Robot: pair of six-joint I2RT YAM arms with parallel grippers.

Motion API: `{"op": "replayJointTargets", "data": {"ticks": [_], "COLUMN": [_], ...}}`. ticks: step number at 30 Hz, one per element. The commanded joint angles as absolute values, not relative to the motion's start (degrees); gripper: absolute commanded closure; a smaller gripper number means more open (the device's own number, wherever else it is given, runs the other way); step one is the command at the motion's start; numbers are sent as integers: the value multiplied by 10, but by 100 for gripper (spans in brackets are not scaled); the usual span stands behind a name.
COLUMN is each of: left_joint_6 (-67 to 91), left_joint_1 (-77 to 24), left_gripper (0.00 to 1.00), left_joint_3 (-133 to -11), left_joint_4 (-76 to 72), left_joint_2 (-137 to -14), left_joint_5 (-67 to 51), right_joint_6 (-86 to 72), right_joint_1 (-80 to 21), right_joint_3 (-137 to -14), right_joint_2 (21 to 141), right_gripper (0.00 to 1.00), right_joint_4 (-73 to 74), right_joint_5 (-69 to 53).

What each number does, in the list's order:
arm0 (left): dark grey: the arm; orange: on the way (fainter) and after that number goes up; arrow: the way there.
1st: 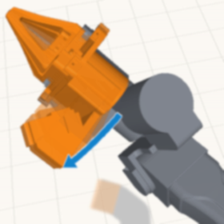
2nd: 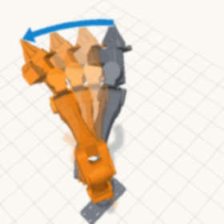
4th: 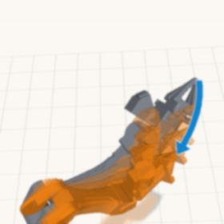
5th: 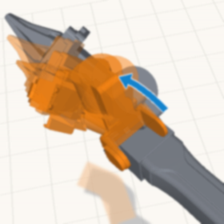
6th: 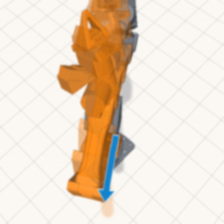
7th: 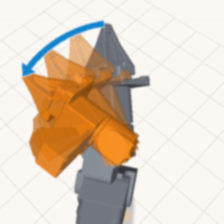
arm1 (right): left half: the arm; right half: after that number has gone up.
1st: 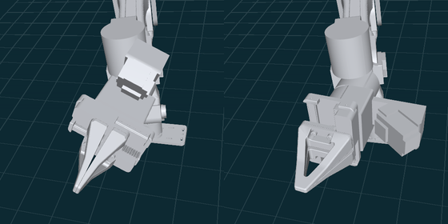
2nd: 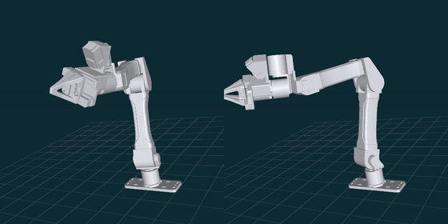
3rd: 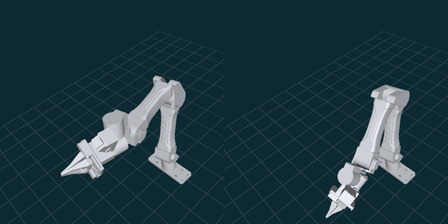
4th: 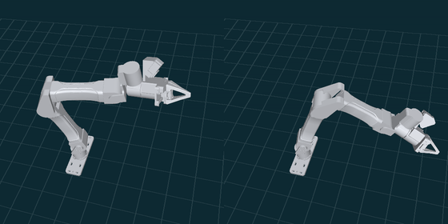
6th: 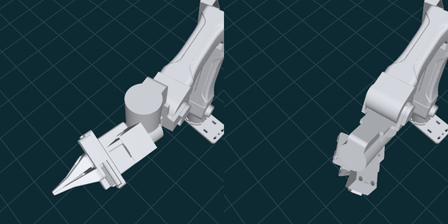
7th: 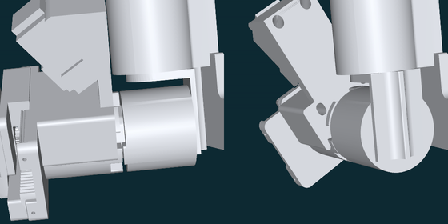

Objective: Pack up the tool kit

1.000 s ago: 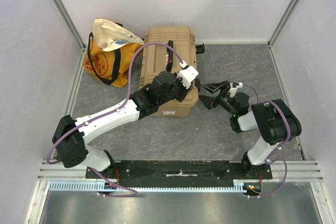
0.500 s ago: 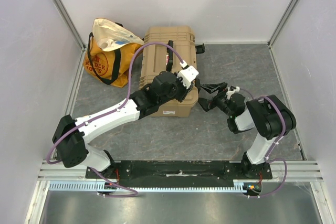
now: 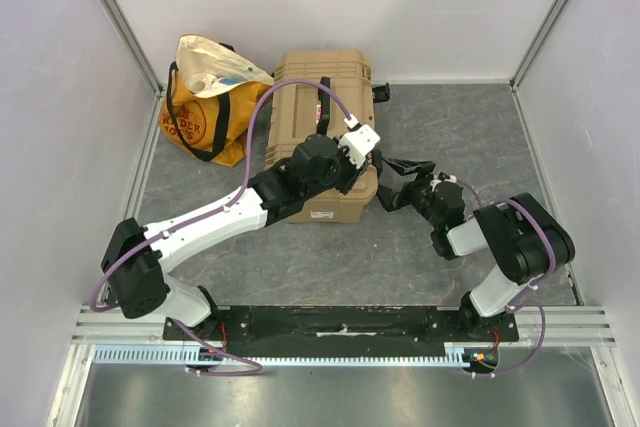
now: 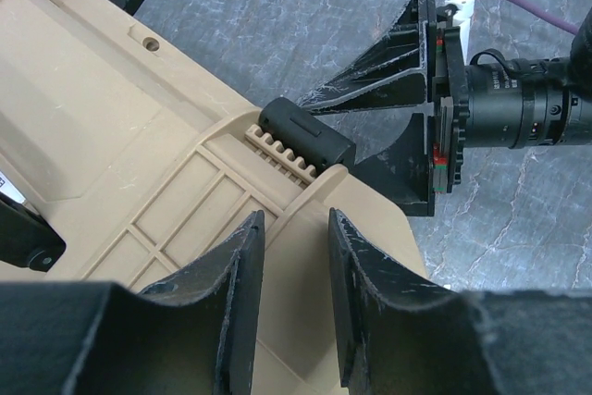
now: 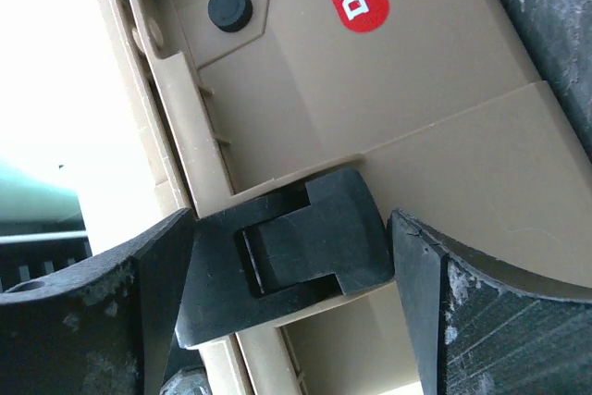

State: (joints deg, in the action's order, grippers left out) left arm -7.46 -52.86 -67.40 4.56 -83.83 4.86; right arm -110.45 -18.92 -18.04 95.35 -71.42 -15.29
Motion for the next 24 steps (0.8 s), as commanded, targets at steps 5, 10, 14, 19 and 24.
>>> {"op": "replayJointTargets", "data": {"ticks": [5,10,14,19,24], "left_joint_6": [-63,-62,-62,-62,-52], "left_joint_1": [-531,-531,-531,-531,-531], "left_gripper": [61,61,60,61,60], "left_joint_3": [-657,-658,-657,-658,-663], "left_joint_4": [172,172,172,172,175], "left_joint_2": [-873,-868,-868,-870,-867], "left_joint_5": [66,68,69,70,83], "right_joint_6": [-1108,-984,-934,-921,-849], "right_joint_1": [-197,-198,-195,-196,-199], "right_joint_3": [-201,-246,-279,-295,-314], "right_joint_2": [818,723,693,703,679], "right_gripper": [18,19,18,22,23], "right_joint_4": [-867,-615,-519,-502,-386], "right_joint_5": [-164,-186,-206,-231,-231]}}
